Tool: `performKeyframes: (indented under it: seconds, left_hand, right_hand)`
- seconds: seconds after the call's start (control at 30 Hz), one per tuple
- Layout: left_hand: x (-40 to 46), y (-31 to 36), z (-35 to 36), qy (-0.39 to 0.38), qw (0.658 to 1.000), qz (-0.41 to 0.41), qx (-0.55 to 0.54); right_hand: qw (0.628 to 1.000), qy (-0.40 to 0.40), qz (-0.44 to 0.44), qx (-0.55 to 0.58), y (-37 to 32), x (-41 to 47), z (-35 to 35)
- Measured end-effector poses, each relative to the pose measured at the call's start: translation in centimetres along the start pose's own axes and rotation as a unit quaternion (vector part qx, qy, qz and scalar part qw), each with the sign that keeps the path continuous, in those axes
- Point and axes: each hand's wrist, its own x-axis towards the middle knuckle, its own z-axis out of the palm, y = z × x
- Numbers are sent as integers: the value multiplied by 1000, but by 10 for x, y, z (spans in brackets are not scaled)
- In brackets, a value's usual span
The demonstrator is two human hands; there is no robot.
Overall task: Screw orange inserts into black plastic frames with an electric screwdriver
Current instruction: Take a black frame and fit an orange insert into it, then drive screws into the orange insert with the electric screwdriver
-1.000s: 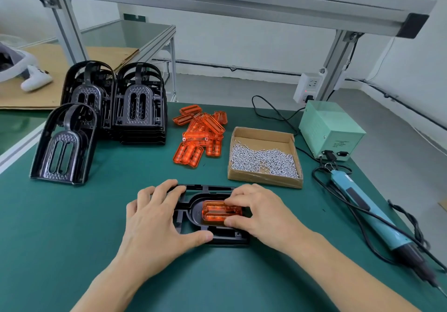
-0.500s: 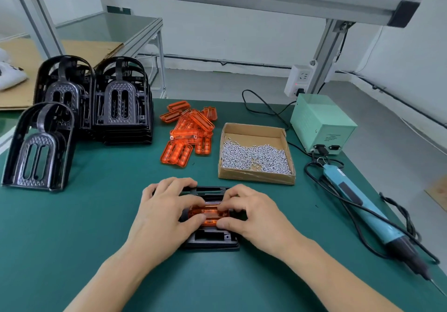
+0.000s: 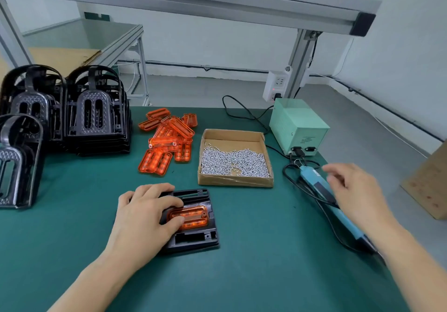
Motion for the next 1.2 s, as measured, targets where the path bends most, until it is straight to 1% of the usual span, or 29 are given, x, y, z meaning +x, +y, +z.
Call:
performKeyframes:
  seconds: [0.07, 0.13, 0.2, 0.27, 0.37, 0.47, 0.57, 0.63, 0.67, 0.7, 0.77, 0.83, 0.9, 0.97, 1.03, 1.07, 1.1, 1.13, 1.2]
  left_hand:
    - [5, 5, -3, 22, 999, 12, -38]
    - [17, 15, -5, 55, 996, 36, -62]
    - [33, 27, -5, 68, 993, 64, -66]
    - [51, 37, -1, 58, 992, 92, -64]
    - [73, 50, 15, 22, 990, 135, -38]
    - [90, 56, 32, -11, 991, 134, 24]
    - [97, 55, 41, -9, 992, 113, 57]
    - [99, 54, 45, 7, 993, 109, 55]
    - [99, 54, 46, 14, 993, 108, 52]
    - [100, 54, 47, 17, 993, 105, 52]
    - [99, 55, 48, 25, 993, 102, 58]
    - [95, 58, 47, 62, 991, 113, 47]
    - [88, 69, 43, 96, 987, 130, -12]
    - [83, 86, 38, 82, 983, 138, -85]
    - [78, 104, 34, 29, 972, 126, -196]
    - [75, 113, 31, -11, 957, 112, -269]
    - [73, 121, 28, -60, 933, 95, -343]
    - [70, 129, 26, -114, 902, 77, -409]
    - [69, 145, 25, -210, 840, 60, -496]
  right_hand:
    - [991, -99, 69, -61, 14, 13, -5]
    - [976, -174, 112, -70, 18, 23, -12]
    - [966, -226, 123, -34, 14, 31, -19]
    - [957, -265, 113, -39, 9, 35, -21]
    - [947, -282, 110, -104, 6, 36, -11]
    - [936, -289, 119, -160, 6, 34, 0]
    - [932, -286, 121, -187, 6, 33, 4]
    - [937, -276, 123, -172, 5, 34, 3]
    - [942, -275, 132, -138, 6, 35, 2]
    - [947, -275, 152, -73, 5, 37, 0]
    - [938, -266, 196, 102, -3, 38, -6]
    - [917, -241, 203, 244, -14, 40, -13]
    - [891, -208, 186, 357, -26, 44, -20]
    - [863, -174, 156, 448, -37, 47, -25]
    - [827, -157, 118, 526, -46, 50, -30]
    - [802, -156, 99, 568, -49, 50, -31]
    - [775, -160, 80, 607, -51, 51, -32]
    - [748, -168, 61, 639, -53, 50, -33]
    - [710, -194, 27, 676, -57, 49, -32]
